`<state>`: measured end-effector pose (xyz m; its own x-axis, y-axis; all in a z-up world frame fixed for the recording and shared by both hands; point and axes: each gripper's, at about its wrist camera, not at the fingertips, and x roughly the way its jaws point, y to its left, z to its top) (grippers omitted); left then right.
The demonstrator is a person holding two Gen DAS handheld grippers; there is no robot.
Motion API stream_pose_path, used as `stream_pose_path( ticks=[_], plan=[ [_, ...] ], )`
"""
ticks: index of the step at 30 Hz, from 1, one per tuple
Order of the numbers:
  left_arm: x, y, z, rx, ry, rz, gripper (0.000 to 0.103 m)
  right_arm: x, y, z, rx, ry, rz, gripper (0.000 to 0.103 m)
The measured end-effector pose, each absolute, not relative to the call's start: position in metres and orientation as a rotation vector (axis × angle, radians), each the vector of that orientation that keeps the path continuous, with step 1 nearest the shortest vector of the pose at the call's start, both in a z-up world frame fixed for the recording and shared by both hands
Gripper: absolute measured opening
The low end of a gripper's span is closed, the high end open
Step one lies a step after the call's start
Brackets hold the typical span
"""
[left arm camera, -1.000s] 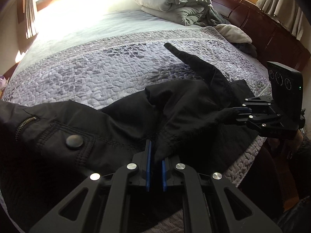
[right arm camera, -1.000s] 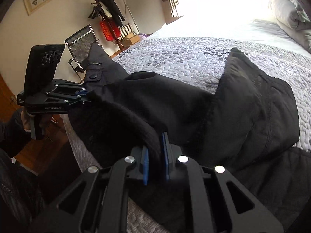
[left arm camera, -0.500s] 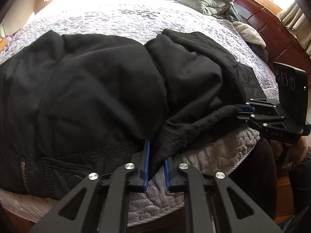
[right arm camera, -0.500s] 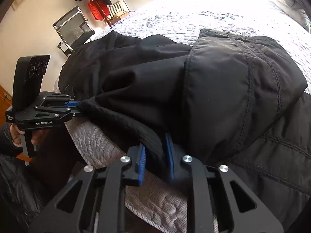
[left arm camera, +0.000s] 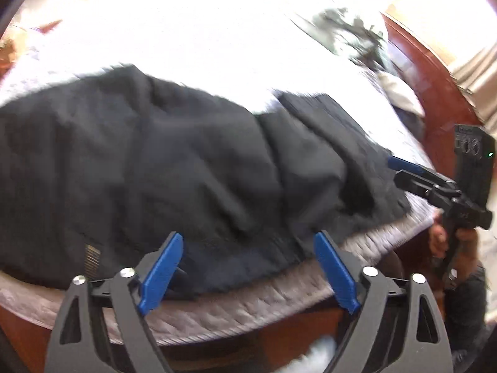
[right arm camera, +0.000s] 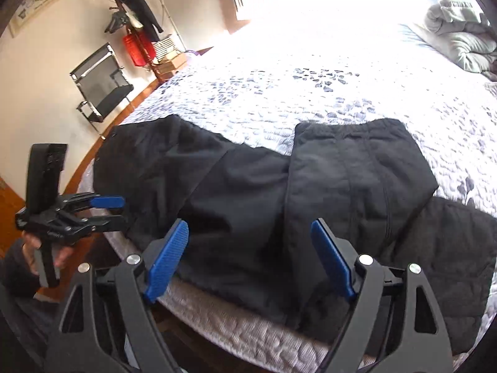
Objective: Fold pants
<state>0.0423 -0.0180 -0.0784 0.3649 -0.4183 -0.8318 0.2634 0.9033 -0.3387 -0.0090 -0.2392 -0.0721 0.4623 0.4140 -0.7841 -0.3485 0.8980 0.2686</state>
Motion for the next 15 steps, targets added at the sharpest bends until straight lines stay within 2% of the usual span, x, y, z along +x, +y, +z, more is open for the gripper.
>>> stream_pose_path(
  ticks=[3,7,9,14,15],
  plan=[
    [0.059,-0.013,-0.074,-0.106,1.072,-0.331,0.090,0.031,-0.214,-0.082,0.016,1.026,0.361,0.080],
    [0.088,0.001,-0.078,-0.084,1.043,-0.230,0.088,0.075,-0.202,-0.119,-0.001,1.129,0.168,0.065],
    [0.101,0.010,-0.084,-0.101,1.039,-0.194,0.078,0.084,-0.206,-0.134,0.046,1.149,0.115,0.064],
    [0.123,0.027,-0.103,-0.169,1.097,-0.177,0.079,0.101,-0.197,-0.149,-0.042,1.168,-0.021,0.064],
    [0.125,0.026,-0.106,-0.166,1.096,-0.174,0.080,0.105,-0.196,-0.151,-0.065,1.171,-0.049,0.060]
  ],
)
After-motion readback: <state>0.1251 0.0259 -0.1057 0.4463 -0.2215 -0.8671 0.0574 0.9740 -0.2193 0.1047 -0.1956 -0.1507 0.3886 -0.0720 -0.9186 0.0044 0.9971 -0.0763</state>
